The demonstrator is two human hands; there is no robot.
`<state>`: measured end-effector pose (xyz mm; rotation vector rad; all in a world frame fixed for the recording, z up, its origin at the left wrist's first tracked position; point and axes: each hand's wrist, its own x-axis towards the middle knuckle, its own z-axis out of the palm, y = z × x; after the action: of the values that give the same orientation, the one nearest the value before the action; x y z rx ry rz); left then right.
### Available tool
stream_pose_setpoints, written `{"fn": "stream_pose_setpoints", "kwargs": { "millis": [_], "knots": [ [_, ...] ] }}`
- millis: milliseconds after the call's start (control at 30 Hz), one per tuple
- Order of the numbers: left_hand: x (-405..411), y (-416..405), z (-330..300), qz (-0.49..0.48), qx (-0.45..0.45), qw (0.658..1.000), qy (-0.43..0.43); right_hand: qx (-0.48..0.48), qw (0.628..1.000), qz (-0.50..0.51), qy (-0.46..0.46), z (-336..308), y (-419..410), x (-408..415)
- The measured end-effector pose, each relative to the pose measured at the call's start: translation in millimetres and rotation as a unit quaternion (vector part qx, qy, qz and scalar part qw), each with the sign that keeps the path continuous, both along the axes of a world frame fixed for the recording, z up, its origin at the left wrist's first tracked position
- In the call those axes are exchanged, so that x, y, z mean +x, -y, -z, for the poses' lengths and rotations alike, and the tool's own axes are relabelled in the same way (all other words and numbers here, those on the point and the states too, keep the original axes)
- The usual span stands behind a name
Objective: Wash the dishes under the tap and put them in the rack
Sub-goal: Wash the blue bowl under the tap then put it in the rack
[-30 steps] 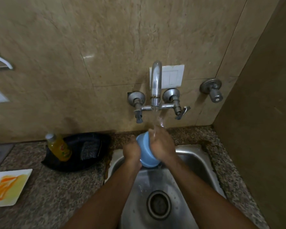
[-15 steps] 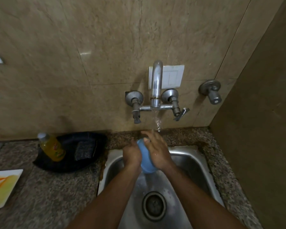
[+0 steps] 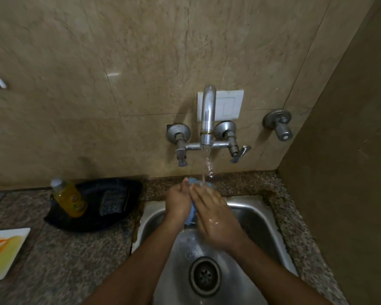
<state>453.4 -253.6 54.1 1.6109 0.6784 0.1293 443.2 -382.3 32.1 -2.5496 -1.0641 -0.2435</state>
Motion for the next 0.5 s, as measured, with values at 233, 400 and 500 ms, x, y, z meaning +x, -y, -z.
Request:
{"fn": "stream_pose_setpoints", "kwargs": {
  "millis": [233,400,500],
  "knots": [
    [3.2,10.2,-16.4,-0.057,-0.294,0.954,-0.015,0.097,0.995,0.005,-0.033,1.3,-5.7,14.7],
    [1.6,11.3,-23.6,-0.078,-0.452,0.889,-0.003,0.525,0.737,0.216,-0.365,-3.0,7.6,17.9],
    [5.0,10.2,-23.1,-0.102,-0.484,0.869,0.012,0.612,0.553,0.235,-0.515,1.1,-0.7,15.8]
  ]
}}
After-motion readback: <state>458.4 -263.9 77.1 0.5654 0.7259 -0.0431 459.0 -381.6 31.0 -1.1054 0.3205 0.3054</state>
